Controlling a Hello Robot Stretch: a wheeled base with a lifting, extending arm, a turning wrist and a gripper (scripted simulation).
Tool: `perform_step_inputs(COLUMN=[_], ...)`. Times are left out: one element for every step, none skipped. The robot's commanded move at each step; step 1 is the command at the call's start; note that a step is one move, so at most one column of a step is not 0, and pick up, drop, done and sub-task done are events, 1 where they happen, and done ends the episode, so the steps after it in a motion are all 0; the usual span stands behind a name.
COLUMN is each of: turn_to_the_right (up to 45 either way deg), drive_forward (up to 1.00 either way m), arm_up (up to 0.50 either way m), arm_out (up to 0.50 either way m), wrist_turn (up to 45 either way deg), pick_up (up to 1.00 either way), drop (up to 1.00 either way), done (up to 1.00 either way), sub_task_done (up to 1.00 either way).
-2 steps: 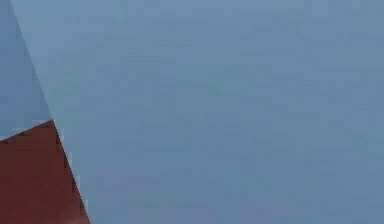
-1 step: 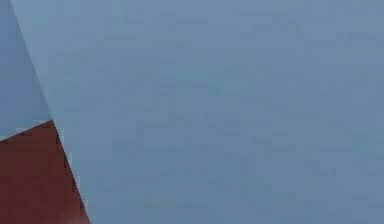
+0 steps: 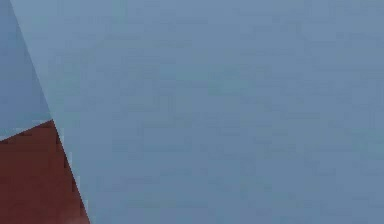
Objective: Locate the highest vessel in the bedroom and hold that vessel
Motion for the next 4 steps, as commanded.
perform_step_inputs(turn_to_the_right=[0.0, 0.0, 0.0, 0.0], drive_forward=[0.0, 0.0, 0.0, 0.0], arm_up=[0.0, -0.08, 0.0, 0.08], arm_out=[0.0, 0.0, 0.0, 0.0], wrist_turn=[18.0, 0.0, 0.0, 0.0], pick_up=[0.0, 0.0, 1.0, 0.0], drop=[0.0, 0.0, 0.0, 0.0], done=[0.0, 0.0, 0.0, 0.0], sub_task_done=[0.0, 0.0, 0.0, 0.0])
